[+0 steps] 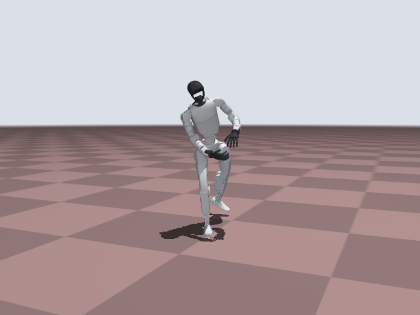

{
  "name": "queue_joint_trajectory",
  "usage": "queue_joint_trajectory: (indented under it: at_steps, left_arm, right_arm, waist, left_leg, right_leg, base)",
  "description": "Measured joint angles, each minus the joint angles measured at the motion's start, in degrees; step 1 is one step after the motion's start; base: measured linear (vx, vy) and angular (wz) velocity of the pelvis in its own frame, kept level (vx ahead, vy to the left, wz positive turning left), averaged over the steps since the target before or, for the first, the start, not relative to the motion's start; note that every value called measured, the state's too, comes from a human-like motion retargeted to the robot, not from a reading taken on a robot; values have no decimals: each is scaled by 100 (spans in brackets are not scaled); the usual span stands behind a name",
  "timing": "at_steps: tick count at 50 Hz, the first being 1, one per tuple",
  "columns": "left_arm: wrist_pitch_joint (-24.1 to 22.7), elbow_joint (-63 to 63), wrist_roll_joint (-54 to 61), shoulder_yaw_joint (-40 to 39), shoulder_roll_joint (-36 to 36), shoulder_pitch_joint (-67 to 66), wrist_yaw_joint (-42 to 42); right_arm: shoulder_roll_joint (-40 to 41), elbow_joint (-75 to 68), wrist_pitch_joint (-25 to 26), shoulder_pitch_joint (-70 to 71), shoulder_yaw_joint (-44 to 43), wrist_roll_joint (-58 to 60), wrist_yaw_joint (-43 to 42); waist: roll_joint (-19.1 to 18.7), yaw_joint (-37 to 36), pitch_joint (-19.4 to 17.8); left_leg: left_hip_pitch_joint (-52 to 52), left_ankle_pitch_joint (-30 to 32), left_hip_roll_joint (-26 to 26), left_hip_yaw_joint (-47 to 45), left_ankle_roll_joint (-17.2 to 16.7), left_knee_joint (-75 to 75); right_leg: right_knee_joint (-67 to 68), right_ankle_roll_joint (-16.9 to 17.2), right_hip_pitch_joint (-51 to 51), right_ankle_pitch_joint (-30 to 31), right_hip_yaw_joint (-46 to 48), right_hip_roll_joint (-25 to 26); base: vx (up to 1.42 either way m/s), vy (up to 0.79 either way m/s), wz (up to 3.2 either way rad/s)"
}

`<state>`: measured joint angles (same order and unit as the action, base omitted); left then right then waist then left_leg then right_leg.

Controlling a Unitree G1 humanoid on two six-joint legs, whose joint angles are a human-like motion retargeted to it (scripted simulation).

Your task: Kungfu

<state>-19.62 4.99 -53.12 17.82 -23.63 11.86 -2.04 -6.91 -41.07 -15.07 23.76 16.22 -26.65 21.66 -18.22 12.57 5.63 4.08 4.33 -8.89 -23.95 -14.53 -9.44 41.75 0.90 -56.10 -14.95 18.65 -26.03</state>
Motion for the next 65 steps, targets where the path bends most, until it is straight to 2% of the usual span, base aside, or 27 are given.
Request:
queue_joint_trajectory:
  at_steps: [3,5,6,7,10,12,15,17,20,25,29,32,35,38,40,41,43,45,48,52,53,55,57,60,65]
  left_arm:
    - [-118,42,653,-302,-4,247,-321]
    - [-407,95,1176,-525,-34,468,-538]
    - [-656,152,1442,-640,-39,602,-578]
    - [-929,223,1717,-753,-33,746,-587]
    - [-1706,504,2641,-1034,133,1203,-401]
    - [-1829,715,3399,-1116,366,1527,-265]
    - [-1840,911,4664,-1133,701,2030,83]
    - [-1825,998,5560,-1162,987,2334,495]
    - [-1554,1106,7024,-1167,1431,2691,1128]
    - [-749,1111,9562,-1155,1977,2937,2275]
    - [25,1068,10889,-1224,2355,2990,3034]
    - [551,1036,11621,-1303,2675,3000,3537]
    - [936,990,12089,-1335,3005,2938,3956]
    - [1143,931,12392,-1249,3200,2881,4212]
    - [1162,873,12525,-1146,3273,2806,4264]
    - [1158,838,12514,-1104,3289,2744,4282]
    - [1157,748,12394,-1085,3230,2640,4328]
    - [1160,632,12184,-1090,3077,2584,4404]
    - [1039,472,11755,-1071,2813,2300,4492]
    - [832,116,11329,-1151,2279,1801,4507]
    - [748,-24,11148,-1220,2065,1656,4533]
    - [474,-285,10719,-1422,1597,1367,4506]
    - [109,-497,10228,-1670,1127,1090,4254]
    - [-310,-795,9659,-2063,443,650,3698]
    - [-244,-871,8894,-2894,-635,96,3104]
  right_arm:
    - [-164,336,-358,-42,-236,-333,64]
    - [-348,651,-595,-48,-367,-645,12]
    - [-450,836,-683,-61,-434,-802,-64]
    - [-550,1028,-754,-79,-510,-954,-137]
    - [-845,1611,-825,-142,-798,-1376,-340]
    - [-1063,2031,-913,-151,-948,-1715,-511]
    - [-1435,2731,-1133,-151,-1109,-2076,-834]
    - [-1665,3218,-1255,-166,-1273,-2175,-1019]
    - [-1892,3888,-1470,-142,-1528,-2250,-1336]
    - [-1912,4737,-1838,106,-1764,-2351,-1857]
    - [-1745,5359,-1947,214,-1776,-2692,-1969]
    - [-1568,5723,-2022,188,-1779,-2974,-1893]
    - [-1380,6051,-2061,35,-1776,-3211,-1748]
    - [-1282,6366,-2197,-222,-1829,-3356,-1625]
    - [-1257,6557,-2308,-475,-1941,-3408,-1635]
    - [-1244,6676,-2409,-665,-2040,-3412,-1652]
    - [-1179,6909,-2681,-1021,-2170,-3350,-1728]
    - [-1094,7034,-3042,-1241,-2191,-3074,-1968]
    - [-1142,7023,-3360,-1406,-2192,-2545,-2488]
    - [-1328,7091,-3289,-1433,-2077,-2034,-2707]
    - [-1388,7122,-3237,-1374,-2036,-1921,-2693]
    - [-1530,7162,-3161,-1210,-1925,-1657,-2674]
    - [-1693,7146,-3125,-970,-1787,-1237,-2760]
    - [-1896,7000,-3042,-458,-1514,-273,-3110]
    - [-2363,6424,-2398,552,-1390,859,-3692]
  waist:
    - [360,-20,97]
    - [695,-4,136]
    - [829,-10,163]
    - [953,-26,190]
    - [1255,-88,276]
    - [1436,-35,311]
    - [1606,138,314]
    - [1686,210,285]
    - [1792,216,253]
    - [1834,197,254]
    - [1850,290,227]
    - [1837,310,179]
    - [1618,644,127]
    - [1343,875,-24]
    - [1080,978,-173]
    - [995,998,-158]
    - [1005,876,-169]
    - [1092,624,-265]
    - [1156,318,-201]
    - [1365,-239,139]
    - [1429,-378,201]
    - [1568,-652,301]
    - [1636,-857,351]
    - [1816,-1248,441]
    - [2468,-2386,536]
  left_leg:
    - [-39,1259,17,-114,309,-578]
    - [68,2007,20,-178,813,-1251]
    - [167,2015,77,-54,805,-1550]
    - [290,1916,180,153,748,-1842]
    - [825,1000,685,997,411,-2651]
    - [1295,354,791,1206,332,-3209]
    - [1986,-492,483,1032,674,-3758]
    - [2352,-828,306,959,919,-3739]
    - [2749,-1175,185,1017,1014,-3245]
    - [3075,-1195,-239,1161,1201,-1728]
    - [2952,-1130,-527,1278,1629,-328]
    - [2599,-1139,-739,1121,1599,421]
    - [2455,-1257,-896,922,1771,342]
    - [2252,-1244,-1047,398,1645,-40]
    - [2166,-648,-1176,449,1233,-305]
    - [2336,-521,-1215,527,1040,-681]
    - [2549,-524,-1222,576,790,-1339]
    - [2478,-808,-1260,121,782,-1678]
    - [2587,-1224,-1163,-99,850,-2174]
    - [2853,-1456,-1001,-225,891,-2435]
    - [2926,-1489,-946,-221,909,-2456]
    - [3109,-1534,-824,-150,954,-2528]
    - [3349,-1510,-708,92,1008,-2581]
    - [3705,-1381,-487,514,1062,-2579]
    - [4125,-903,1,1041,1116,-2215]
  right_leg:
    - [-275,-133,289,-58,-273,329]
    - [-521,-183,554,-74,-600,574]
    - [-638,-209,702,-66,-718,706]
    - [-764,-241,855,-50,-830,849]
    - [-1161,-404,1340,41,-1198,1335]
    - [-1393,-522,1671,84,-1562,1638]
    - [-1732,-619,2215,132,-1974,2072]
    - [-1960,-641,2590,179,-2147,2339]
    - [-2268,-624,3130,264,-2307,2654]
    - [-2536,-669,3864,335,-3056,3173]
    - [-2455,-691,4252,205,-3939,3370]
    - [-2219,-631,4442,35,-4755,3481]
    - [-2025,-575,4548,-131,-5117,3483]
    - [-1881,-451,4658,-380,-5451,3423]
    - [-1806,-206,4733,-502,-5429,3417]
    - [-1797,26,4677,-494,-5278,3276]
    - [-1785,534,4526,-410,-5046,2838]
    - [-1841,947,4359,-260,-4575,2352]
    - [-2081,1258,4208,7,-3099,1582]
    - [-2323,1174,4125,212,-1320,816]
    - [-2378,1111,4135,237,-1122,743]
    - [-2533,1303,4218,267,-989,609]
    - [-2614,1409,4407,233,-658,560]
    - [-2755,1353,4732,142,-16,541]
    - [-2846,1297,5087,-79,567,696]
  base:
    - [24,-50,-139]
    - [32,-51,-172]
    - [37,-46,-201]
    - [38,-41,-226]
    - [38,-39,-228]
    - [40,-32,-202]
    - [42,-30,-180]
    - [41,-27,-195]
    - [44,-22,-238]
    - [48,-2,-280]
    - [47,21,-279]
    - [45,39,-276]
    - [48,57,-189]
    - [43,69,-175]
    - [62,83,-155]
    - [57,70,-137]
    - [40,65,-168]
    - [17,71,-152]
    - [11,37,-76]
    - [27,36,-27]
    - [13,14,33]
    - [8,6,79]
    - [15,15,155]
    - [16,13,187]
    - [6,-9,223]
